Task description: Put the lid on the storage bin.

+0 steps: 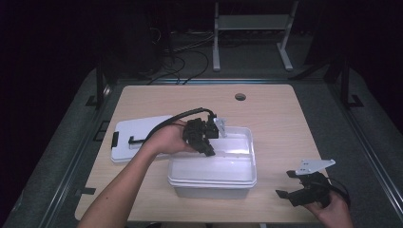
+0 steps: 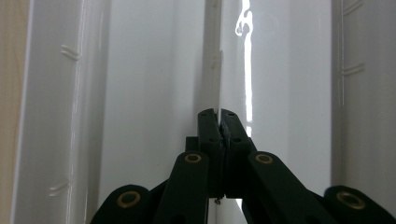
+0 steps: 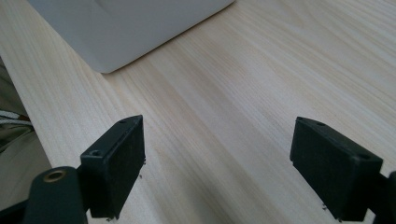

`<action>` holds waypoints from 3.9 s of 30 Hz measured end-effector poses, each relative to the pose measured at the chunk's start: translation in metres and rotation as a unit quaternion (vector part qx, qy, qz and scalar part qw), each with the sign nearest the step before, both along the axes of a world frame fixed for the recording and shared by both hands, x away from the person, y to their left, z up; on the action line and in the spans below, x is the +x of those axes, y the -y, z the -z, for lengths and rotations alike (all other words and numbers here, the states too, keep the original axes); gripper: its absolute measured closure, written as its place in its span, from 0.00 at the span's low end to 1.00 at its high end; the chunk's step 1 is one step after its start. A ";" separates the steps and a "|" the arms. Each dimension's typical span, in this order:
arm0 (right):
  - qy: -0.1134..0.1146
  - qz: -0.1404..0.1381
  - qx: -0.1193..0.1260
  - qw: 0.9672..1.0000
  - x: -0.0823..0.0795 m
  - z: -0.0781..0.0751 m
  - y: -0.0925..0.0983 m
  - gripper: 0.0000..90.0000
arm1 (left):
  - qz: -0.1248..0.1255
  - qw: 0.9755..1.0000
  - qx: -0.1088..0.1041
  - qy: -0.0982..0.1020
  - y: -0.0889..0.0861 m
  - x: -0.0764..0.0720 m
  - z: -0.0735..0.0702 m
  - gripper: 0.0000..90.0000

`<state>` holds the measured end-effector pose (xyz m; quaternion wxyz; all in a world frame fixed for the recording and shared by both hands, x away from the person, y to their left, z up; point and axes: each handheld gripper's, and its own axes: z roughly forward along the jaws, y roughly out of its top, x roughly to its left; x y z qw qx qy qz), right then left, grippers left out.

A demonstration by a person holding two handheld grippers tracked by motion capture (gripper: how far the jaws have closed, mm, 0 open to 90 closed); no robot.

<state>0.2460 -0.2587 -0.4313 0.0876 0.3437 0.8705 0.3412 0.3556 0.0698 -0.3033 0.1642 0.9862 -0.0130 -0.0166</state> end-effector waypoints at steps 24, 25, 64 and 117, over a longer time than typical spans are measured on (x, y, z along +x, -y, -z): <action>0.002 0.001 -0.001 1.000 -0.001 0.000 0.002 0.19 | 0.001 1.000 -0.008 -0.001 -0.008 -0.001 -0.005 0.85; 0.002 0.001 -0.001 1.000 -0.001 0.000 0.002 0.19 | -0.002 1.000 -0.015 0.002 -0.011 -0.001 -0.008 0.79; -0.009 0.012 -0.007 1.000 0.001 0.004 0.004 0.19 | -0.176 0.978 -0.087 0.068 -0.216 0.018 0.009 0.36; -0.021 0.003 -0.020 1.000 0.007 0.007 -0.004 0.19 | -0.232 0.971 -0.037 0.049 -0.242 0.073 0.099 0.51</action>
